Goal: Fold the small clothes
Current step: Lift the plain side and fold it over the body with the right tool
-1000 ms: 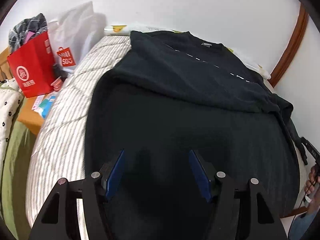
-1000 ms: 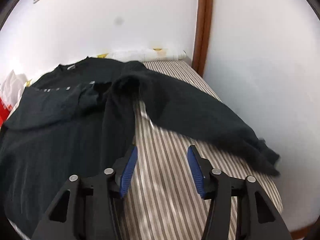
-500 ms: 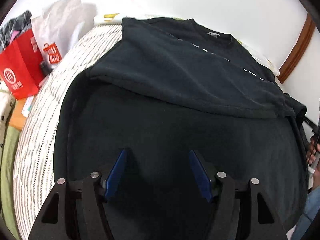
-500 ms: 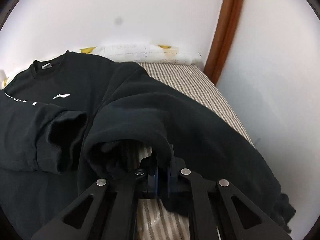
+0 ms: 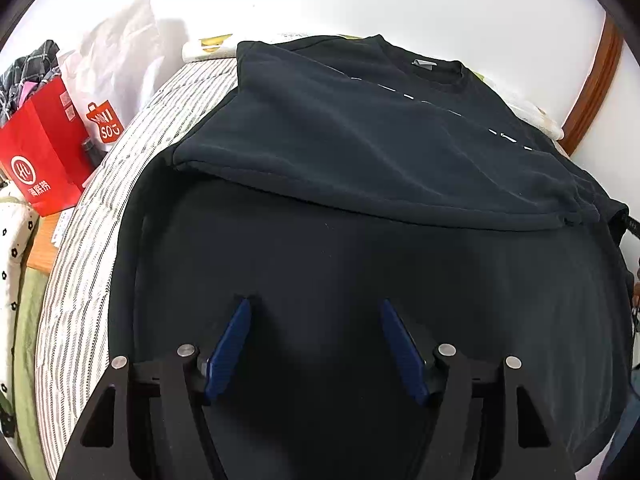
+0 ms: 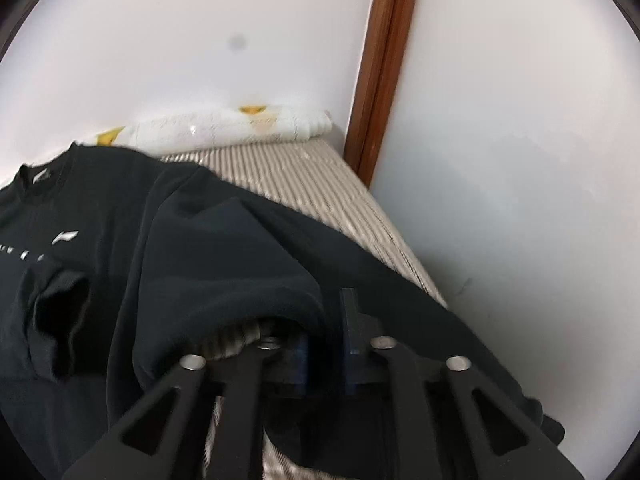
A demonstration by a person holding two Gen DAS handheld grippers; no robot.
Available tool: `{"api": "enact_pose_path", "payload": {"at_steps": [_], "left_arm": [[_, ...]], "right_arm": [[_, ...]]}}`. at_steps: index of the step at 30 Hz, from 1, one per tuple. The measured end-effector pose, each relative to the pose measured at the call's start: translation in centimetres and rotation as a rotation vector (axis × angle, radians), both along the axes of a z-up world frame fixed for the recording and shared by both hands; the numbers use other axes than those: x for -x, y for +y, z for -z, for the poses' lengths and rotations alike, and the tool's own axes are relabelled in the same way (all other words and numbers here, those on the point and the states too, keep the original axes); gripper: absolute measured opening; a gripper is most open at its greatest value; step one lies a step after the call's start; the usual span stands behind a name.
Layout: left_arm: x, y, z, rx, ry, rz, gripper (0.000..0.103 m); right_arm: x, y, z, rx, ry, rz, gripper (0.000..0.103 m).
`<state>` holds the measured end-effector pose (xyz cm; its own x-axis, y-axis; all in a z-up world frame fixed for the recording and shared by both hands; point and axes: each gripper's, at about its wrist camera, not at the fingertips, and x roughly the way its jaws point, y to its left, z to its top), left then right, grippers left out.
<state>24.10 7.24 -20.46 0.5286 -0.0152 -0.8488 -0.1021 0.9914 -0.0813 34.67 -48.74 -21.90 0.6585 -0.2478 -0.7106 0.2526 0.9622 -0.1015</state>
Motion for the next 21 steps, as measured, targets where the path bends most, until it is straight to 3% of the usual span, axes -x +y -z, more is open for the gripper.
{"api": "enact_pose_path", "payload": {"at_steps": [1, 3, 6, 11, 15, 19, 21], "left_arm": [[0.1, 0.0, 0.0, 0.006, 0.001, 0.000, 0.066], [0.4, 0.0, 0.0, 0.009, 0.002, 0.002, 0.066], [0.7, -0.2, -0.1, 0.008, 0.004, 0.009, 0.066], [1.1, -0.3, -0.2, 0.035, 0.003, 0.009, 0.066], [1.4, -0.5, -0.3, 0.030, 0.005, 0.008, 0.066], [1.5, -0.8, -0.5, 0.052, 0.011, 0.001, 0.066], [1.3, -1.0, -0.5, 0.052, 0.014, -0.001, 0.066]], "right_arm": [[0.6, 0.0, -0.1, -0.008, -0.005, -0.006, 0.043], [3.0, 0.1, 0.0, -0.002, -0.018, -0.021, 0.053], [6.5, -0.7, 0.6, 0.034, -0.002, -0.005, 0.057], [11.5, -4.9, 2.2, 0.076, 0.025, 0.119, 0.062], [12.8, -7.4, 4.5, 0.086, 0.120, 0.140, 0.063], [13.0, -7.9, 4.9, 0.111, 0.122, 0.137, 0.073], [12.7, -8.7, 5.0, 0.083, 0.118, 0.150, 0.074]]}}
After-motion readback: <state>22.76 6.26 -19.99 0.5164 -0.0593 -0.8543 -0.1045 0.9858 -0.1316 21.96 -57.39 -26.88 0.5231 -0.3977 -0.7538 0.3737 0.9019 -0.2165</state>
